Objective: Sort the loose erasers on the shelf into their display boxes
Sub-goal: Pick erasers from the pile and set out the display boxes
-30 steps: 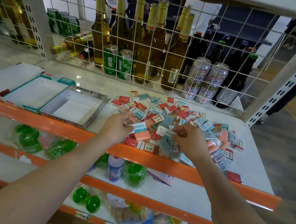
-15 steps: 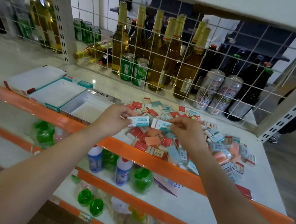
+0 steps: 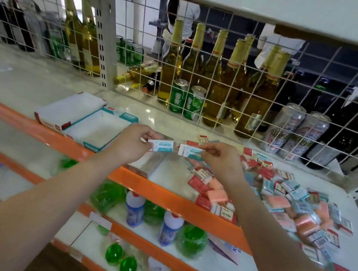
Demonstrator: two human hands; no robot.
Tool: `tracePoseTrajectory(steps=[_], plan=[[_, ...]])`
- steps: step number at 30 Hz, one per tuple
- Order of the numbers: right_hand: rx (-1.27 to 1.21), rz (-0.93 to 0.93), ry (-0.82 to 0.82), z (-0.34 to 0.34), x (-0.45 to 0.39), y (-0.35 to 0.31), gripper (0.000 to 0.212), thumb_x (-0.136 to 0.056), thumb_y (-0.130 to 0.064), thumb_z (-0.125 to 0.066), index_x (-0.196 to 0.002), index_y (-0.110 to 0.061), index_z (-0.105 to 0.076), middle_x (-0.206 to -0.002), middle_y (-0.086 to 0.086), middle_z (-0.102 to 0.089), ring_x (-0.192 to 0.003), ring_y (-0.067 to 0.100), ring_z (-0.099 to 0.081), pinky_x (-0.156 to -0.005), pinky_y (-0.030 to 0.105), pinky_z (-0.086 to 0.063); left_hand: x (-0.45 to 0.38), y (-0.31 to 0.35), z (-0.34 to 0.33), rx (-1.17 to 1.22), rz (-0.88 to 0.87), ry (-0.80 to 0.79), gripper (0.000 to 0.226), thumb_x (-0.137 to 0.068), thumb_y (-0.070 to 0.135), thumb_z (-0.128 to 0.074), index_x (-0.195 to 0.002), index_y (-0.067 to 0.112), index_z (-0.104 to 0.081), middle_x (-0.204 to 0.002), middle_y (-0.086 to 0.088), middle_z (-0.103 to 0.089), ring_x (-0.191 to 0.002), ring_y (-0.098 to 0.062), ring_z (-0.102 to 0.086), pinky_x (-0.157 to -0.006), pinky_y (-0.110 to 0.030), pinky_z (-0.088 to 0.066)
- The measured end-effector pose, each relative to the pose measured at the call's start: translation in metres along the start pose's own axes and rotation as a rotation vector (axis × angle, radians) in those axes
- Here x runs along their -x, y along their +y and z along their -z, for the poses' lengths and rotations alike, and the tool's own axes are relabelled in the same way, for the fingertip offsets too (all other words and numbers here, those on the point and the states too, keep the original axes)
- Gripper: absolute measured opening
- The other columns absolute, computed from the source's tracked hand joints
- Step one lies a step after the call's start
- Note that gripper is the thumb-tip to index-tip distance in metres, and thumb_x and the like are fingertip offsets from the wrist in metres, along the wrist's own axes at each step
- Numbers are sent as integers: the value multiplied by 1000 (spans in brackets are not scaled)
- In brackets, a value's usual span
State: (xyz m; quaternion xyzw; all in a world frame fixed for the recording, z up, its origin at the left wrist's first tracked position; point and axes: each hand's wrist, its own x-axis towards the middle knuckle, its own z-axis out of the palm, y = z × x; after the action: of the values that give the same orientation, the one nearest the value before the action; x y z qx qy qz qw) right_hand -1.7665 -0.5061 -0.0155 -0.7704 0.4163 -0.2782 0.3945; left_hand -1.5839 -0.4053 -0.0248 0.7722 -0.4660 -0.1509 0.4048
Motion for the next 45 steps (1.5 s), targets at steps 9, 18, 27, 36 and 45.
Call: tracePoseTrajectory(steps=[9,18,27,36,45], plan=[[17,-37,47,-91,-42,-52,19,-90,-6,-55,-104,-7,-67,-92,-2,-59,-88,10,-55,-70,15,-47,-58,-67,77,-123,-37,-18,17,-89,1,-53,-99,8,-65,-103,-4,-60,-93,-12,-50,-79,-23,-44],[176,-127,94,-174,-70,-85,23,-92,-11,-53,-110,-11,-65,-115,6,-65,-96,17,-58,-53,3,-40,-104,-126,124,-242,-71,-146,19,-85,2,-57,-100,9,-66,-101,-4,-61,-86,-13,-52,-73,-19,-39],[317,-174,45,-214,-89,-98,16,-92,-10,-52,-106,-8,-61,-114,9,-60,-104,23,-56,-88,34,-52,-127,-142,121,-232,-79,-205,14,-85,9,-61,-98,6,-63,-93,-4,-58,-90,-20,-56,-77,-26,-42],[524,-134,-24,-221,-97,-94,24,-94,-14,-48,-109,-4,-63,-115,11,-50,-104,27,-55,-84,27,-50,-136,-159,124,-496,-250,-167,23,-88,22,-59,-109,14,-63,-111,-6,-58,-102,-23,-53,-79,-30,-41],[705,23,-294,-220,-117,-91,63,-80,-31,-68,-134,-11,-42,-132,8,-41,-119,22,-40,-102,32,-39,-154,-162,126,-660,-459,-506,66,-81,34,-68,-138,17,-41,-135,-3,-45,-122,-19,-42,-101,-27,-35]])
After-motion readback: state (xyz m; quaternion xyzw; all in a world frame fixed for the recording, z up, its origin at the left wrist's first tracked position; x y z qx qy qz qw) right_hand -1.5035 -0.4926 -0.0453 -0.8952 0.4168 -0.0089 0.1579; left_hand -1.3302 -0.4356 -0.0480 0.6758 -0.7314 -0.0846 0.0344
